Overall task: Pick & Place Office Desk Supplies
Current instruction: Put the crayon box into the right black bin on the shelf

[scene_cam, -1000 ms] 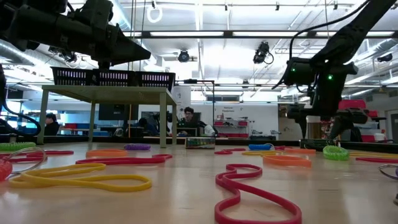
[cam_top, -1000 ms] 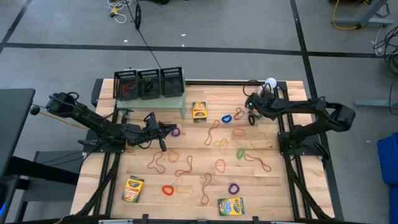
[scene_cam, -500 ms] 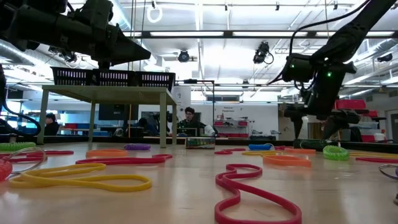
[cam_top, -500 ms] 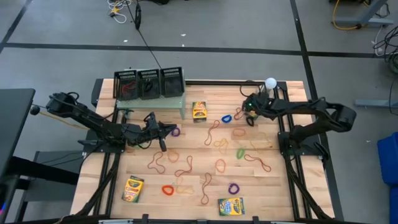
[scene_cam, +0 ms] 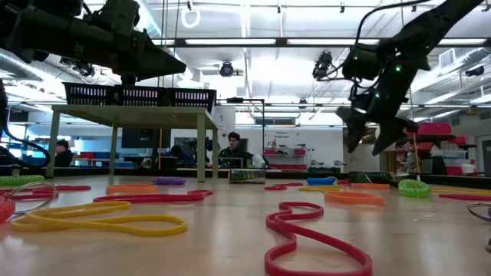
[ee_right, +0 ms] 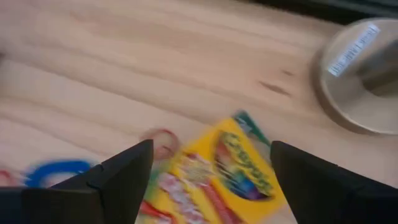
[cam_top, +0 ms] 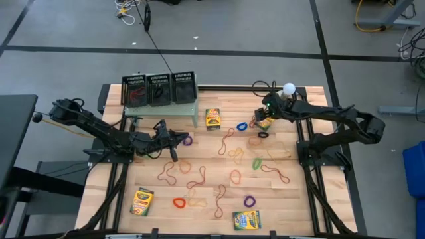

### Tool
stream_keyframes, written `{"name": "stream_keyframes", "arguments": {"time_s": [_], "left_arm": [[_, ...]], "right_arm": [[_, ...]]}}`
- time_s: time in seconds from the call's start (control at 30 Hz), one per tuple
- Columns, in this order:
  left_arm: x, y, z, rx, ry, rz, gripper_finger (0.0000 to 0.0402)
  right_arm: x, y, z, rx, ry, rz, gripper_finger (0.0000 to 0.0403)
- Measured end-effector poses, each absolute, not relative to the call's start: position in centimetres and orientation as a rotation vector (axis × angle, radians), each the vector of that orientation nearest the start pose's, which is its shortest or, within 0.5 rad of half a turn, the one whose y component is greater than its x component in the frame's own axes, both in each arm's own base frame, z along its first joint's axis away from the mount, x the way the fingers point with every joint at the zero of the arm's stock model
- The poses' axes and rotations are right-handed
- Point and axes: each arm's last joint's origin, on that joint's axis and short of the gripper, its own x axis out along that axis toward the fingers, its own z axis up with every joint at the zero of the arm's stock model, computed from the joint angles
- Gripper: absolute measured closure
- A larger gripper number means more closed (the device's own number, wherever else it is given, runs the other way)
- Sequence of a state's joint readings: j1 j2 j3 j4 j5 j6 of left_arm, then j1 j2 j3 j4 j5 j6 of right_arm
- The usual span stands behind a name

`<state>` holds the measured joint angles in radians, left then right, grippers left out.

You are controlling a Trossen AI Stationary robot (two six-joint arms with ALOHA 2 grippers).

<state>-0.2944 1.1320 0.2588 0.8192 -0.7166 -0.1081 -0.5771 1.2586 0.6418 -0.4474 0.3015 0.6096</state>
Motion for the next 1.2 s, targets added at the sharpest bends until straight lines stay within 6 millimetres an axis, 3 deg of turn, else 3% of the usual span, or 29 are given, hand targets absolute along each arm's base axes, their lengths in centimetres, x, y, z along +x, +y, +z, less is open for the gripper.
{"name": "stream_keyframes", "arguments": {"time_s": [0.4,0.8,1.03,1.2], "left_arm": [[19.8,-4.0,18.8,-0.08,0.025,0.424,0.0392],[19.8,-4.0,18.8,-0.08,0.025,0.425,0.0392],[19.8,-4.0,18.8,-0.08,0.025,0.425,0.0392],[19.8,-4.0,18.8,-0.08,0.025,0.424,0.0392]], "right_arm": [[15.7,-13.6,16.3,0.692,0.915,-1.134,0.0192],[15.3,-14.1,15.8,0.548,0.964,-1.236,0.0391],[15.7,-14.1,14.3,0.592,1.056,-1.17,0.0384],[15.8,-13.9,14.3,0.653,1.058,-1.098,0.0393]]}}
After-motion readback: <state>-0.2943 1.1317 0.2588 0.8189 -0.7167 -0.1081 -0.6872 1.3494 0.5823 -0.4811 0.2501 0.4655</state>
